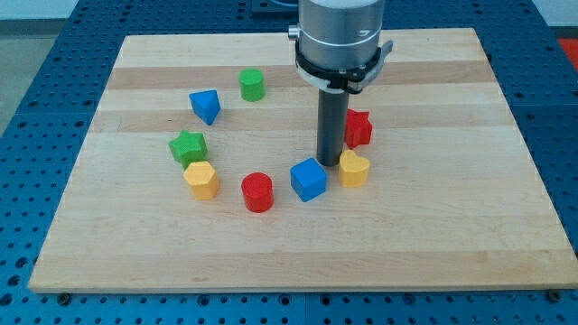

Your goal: Move the red star to the top right of the yellow heart

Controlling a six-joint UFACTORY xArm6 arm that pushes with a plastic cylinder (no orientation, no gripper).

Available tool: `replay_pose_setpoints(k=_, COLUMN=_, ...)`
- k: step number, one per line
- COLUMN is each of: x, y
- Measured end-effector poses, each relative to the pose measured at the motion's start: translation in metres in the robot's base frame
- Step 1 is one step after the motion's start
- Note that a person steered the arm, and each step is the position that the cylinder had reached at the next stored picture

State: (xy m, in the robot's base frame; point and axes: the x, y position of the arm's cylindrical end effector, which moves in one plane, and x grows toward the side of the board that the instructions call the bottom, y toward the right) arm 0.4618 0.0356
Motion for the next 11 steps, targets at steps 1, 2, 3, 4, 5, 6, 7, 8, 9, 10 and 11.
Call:
replay_pose_setpoints(k=1, x=0.000, y=0.000)
replay_pose_setpoints(k=2, x=-0.010, y=-0.006)
replay_pose_setpoints(k=3, x=-0.038, y=-0.018)
replay_pose_setpoints(k=4, x=-0.055, y=-0.019)
replay_pose_setpoints(k=5, x=-0.055, y=-0.015)
replay_pose_setpoints(k=6, x=-0.055, y=0.010)
replay_pose_setpoints(k=7, x=-0.055, y=0.036)
replay_pose_setpoints(k=8, x=-0.055, y=0.042)
replay_pose_setpoints(k=9, x=-0.056, y=0.036)
replay_pose_setpoints(k=10, x=-0.051, y=0.003)
replay_pose_setpoints(k=11, x=-0.028, y=-0.011)
